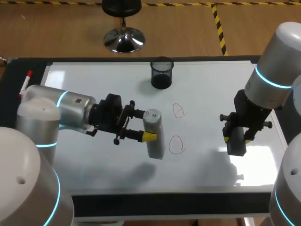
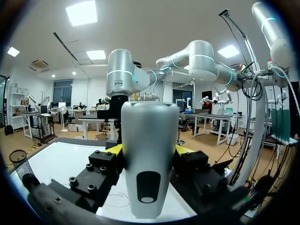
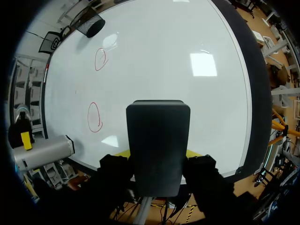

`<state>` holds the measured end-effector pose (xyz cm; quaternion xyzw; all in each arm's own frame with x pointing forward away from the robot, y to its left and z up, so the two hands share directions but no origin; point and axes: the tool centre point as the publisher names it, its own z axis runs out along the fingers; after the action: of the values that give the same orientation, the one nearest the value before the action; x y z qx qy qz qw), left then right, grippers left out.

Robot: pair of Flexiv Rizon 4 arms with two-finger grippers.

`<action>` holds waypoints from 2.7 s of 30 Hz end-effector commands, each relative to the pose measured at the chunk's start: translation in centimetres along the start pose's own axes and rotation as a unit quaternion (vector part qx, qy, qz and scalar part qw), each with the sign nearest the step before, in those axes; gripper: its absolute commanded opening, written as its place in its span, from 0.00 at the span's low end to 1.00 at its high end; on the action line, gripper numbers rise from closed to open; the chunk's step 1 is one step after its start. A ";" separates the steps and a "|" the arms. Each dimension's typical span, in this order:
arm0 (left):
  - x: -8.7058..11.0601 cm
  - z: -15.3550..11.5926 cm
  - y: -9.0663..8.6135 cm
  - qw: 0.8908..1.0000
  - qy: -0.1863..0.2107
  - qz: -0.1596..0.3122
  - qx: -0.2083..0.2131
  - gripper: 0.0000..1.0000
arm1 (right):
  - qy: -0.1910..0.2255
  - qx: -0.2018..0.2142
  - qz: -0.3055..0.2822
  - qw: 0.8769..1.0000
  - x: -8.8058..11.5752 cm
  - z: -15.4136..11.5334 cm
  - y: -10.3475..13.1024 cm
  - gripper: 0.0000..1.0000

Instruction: Pick up the inspection probe, press it on each red-marked spot on the whiteboard one by one, put down the probe, pick up the eraser, and wipe off all the red marks.

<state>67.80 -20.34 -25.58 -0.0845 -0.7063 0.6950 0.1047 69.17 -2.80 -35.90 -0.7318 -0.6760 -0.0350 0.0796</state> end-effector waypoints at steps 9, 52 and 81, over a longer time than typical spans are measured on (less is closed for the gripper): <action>-2.6 3.2 1.5 1.000 -0.002 -0.006 -0.003 0.00 | 0.001 -0.001 0.000 1.000 -0.1 -0.1 -0.1 0.00; -6.7 6.0 3.9 0.999 -0.030 -0.004 -0.015 0.00 | 0.001 -0.001 0.000 1.000 -0.1 -0.1 -0.1 0.00; -7.0 5.6 6.4 0.999 -0.025 -0.011 -0.032 0.00 | 0.001 -0.001 0.000 1.000 -0.1 -0.1 -0.1 0.00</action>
<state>73.06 -27.33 -30.70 -0.0630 -0.7313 0.6728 0.0925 69.18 -2.79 -35.91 -0.7318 -0.6760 -0.0349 0.0797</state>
